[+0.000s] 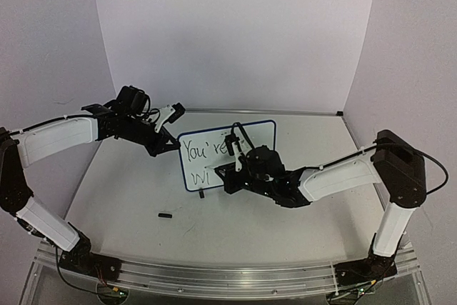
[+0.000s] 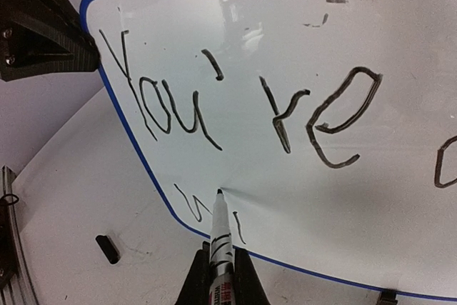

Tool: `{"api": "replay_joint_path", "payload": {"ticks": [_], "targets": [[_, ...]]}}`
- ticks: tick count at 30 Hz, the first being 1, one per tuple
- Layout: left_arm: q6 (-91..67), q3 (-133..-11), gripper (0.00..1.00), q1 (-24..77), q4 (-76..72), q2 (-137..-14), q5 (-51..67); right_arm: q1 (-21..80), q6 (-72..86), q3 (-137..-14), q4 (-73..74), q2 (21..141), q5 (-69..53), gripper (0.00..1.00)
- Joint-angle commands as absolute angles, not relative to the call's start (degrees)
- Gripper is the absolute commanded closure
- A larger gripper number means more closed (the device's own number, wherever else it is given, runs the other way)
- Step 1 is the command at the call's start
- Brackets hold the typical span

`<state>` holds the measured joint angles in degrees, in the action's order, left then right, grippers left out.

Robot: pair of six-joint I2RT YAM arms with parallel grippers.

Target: Write a sentence on the whiteboard

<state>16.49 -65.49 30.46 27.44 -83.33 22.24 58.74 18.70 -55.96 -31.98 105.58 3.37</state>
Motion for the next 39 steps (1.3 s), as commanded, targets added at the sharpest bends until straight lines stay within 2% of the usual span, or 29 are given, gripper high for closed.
{"api": "replay_joint_path", "payload": {"ticks": [1, 13, 22, 39], "targets": [[18.1, -65.4, 1.0, 30.4, 30.5, -85.0, 16.7, 58.5, 18.2, -58.1, -32.3, 106.5, 5.6, 1.0], [18.2, -65.5, 1.0, 30.4, 30.5, -85.1, 16.9, 58.5, 18.2, -57.9, -32.2, 106.0, 6.6, 1.0], [18.1, -65.5, 1.0, 30.4, 30.4, -85.1, 17.0, 58.5, 18.1, -52.3, -33.3, 101.7, 3.5, 1.0], [18.1, -65.5, 1.0, 30.4, 30.5, -85.1, 16.8, 58.5, 19.0, -55.5, -30.2, 108.7, 4.9, 1.0]]}}
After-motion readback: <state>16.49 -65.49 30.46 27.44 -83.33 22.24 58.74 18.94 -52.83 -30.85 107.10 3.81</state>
